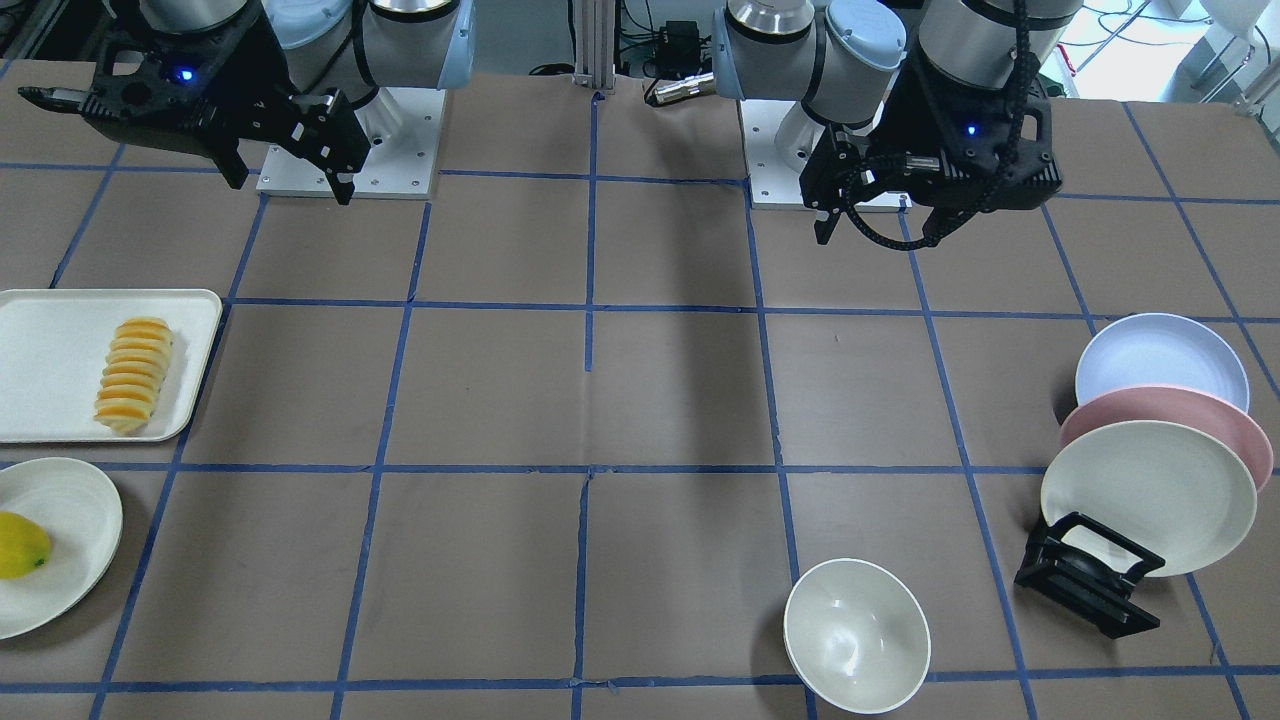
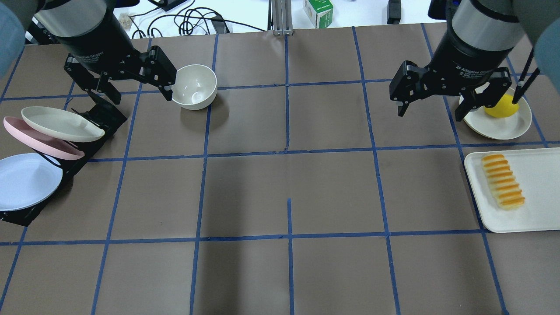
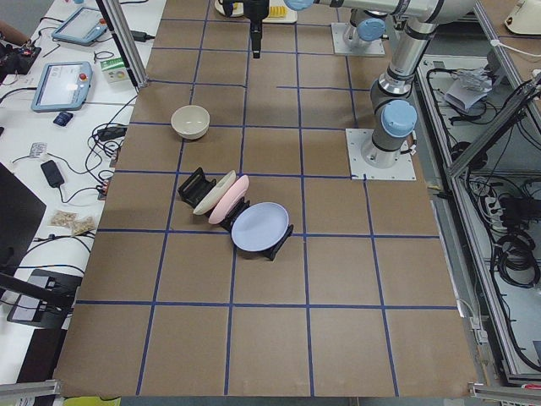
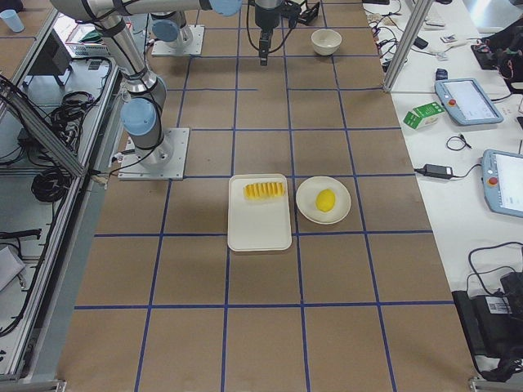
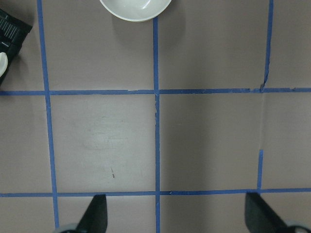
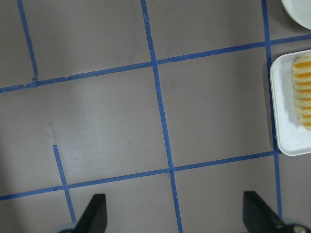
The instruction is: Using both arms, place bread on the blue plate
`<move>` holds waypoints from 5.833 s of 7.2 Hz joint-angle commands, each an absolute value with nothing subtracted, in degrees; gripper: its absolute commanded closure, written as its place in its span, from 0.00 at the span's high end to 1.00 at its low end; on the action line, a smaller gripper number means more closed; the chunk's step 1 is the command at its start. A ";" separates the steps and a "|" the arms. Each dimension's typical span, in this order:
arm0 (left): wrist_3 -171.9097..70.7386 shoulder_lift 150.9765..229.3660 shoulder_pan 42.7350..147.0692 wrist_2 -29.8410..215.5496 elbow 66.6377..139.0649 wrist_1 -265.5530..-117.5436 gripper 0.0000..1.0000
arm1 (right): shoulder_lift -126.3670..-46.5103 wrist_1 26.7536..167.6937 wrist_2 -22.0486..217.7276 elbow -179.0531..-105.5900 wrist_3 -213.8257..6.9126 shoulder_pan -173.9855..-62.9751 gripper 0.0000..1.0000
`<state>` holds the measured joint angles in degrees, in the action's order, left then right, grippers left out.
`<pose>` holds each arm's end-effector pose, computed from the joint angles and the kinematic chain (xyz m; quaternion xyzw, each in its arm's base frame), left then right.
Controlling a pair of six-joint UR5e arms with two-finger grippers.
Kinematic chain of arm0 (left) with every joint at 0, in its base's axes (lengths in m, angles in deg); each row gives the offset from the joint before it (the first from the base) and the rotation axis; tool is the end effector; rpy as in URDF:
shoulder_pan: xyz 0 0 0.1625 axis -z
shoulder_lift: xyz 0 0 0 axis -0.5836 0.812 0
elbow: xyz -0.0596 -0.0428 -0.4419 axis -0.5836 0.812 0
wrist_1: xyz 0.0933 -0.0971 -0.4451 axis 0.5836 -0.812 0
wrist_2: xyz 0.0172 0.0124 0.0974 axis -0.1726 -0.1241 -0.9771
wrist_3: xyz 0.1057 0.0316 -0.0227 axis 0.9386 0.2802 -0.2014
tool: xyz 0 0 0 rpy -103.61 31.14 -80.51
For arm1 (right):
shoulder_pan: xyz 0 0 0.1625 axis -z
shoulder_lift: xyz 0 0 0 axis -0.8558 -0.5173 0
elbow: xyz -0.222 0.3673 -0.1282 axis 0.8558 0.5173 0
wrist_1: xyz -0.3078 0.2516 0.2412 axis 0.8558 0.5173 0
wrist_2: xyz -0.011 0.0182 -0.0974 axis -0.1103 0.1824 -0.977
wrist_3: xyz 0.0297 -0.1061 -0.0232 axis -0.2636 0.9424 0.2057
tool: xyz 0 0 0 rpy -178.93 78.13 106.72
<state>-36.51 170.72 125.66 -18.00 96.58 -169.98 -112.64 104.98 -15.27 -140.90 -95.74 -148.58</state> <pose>-0.1341 -0.5455 0.5386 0.0061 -1.0000 0.0038 0.0059 0.1307 -0.4956 0.5288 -0.0789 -0.9968 -0.0084 0.0013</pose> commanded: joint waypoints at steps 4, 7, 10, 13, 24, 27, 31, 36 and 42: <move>-36.73 170.75 125.44 -19.12 96.69 -168.70 1.00 | -112.43 105.03 -15.27 -140.91 -95.74 -148.59 1.00; -36.12 170.40 125.44 -19.12 97.66 -168.70 1.00 | -111.99 105.12 -15.88 -141.00 -95.04 -148.23 1.00; -36.12 169.35 124.31 -19.29 97.84 -168.78 1.00 | -110.59 108.09 -16.06 -146.51 -94.87 -143.53 1.00; -36.03 170.04 105.38 -26.67 98.01 -168.17 1.00 | -110.33 111.78 -15.97 -148.55 -77.96 -129.81 1.00; -32.51 189.46 74.73 -32.31 107.40 -143.58 1.00 | -90.03 137.20 -19.13 -158.14 -51.97 -115.19 1.00; -32.60 192.19 74.73 -32.21 107.95 -143.21 0.90 | -85.64 137.28 -20.37 -158.14 -52.32 -115.19 1.00; -32.43 193.87 74.73 -28.79 107.42 -139.25 0.64 | -83.69 137.11 -23.10 -157.96 -53.29 -115.19 0.32; -32.16 193.69 74.73 -28.61 107.07 -139.43 0.08 | -89.46 132.56 -23.01 -156.99 -56.35 -115.71 0.00; -32.34 192.03 74.73 -28.87 106.89 -139.95 0.00 | -94.68 111.11 -19.93 -144.70 -66.53 -123.60 0.00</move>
